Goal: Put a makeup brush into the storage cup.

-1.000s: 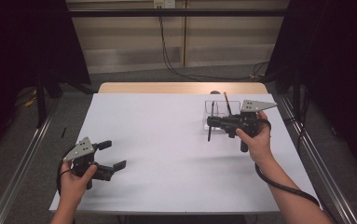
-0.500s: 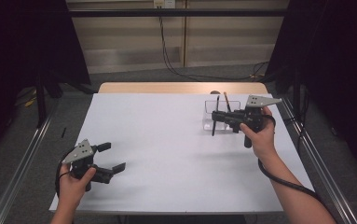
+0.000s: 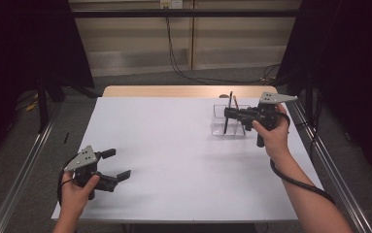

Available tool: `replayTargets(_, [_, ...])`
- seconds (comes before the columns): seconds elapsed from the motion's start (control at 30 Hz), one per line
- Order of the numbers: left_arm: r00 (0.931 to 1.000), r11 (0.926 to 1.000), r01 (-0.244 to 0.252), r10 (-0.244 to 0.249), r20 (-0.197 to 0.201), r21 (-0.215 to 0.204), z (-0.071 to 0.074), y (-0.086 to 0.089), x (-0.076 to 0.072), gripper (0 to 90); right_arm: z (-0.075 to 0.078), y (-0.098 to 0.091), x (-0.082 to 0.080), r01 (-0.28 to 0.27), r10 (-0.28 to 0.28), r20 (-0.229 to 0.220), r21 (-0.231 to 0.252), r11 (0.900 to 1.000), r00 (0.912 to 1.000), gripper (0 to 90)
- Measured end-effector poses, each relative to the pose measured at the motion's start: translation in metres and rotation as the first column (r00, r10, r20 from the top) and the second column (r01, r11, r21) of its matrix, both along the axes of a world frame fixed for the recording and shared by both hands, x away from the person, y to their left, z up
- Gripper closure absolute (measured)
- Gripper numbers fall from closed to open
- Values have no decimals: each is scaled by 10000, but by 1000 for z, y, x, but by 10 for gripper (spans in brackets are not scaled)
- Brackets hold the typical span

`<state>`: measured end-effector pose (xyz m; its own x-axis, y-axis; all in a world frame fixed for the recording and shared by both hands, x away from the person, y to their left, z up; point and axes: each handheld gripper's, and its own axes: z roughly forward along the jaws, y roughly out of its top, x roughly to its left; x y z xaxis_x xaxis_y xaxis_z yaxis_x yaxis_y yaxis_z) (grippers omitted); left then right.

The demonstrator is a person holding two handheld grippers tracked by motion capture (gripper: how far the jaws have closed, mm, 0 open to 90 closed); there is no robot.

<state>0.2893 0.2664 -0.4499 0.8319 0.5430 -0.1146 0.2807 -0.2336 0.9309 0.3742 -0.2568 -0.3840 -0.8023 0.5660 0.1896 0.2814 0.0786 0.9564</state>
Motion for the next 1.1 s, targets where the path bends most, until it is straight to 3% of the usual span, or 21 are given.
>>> replayTargets(0.7, [10000,10000,14,-14,43,-22,0,1,0,0,9,-12,16,952,-951,43,-148,9954,9955,840])
replayTargets(1.1, [10000,10000,74,-73,56,-36,0,-1,-1,0,10,-25,24,1588,-1591,-83,-250,9870,9872,840])
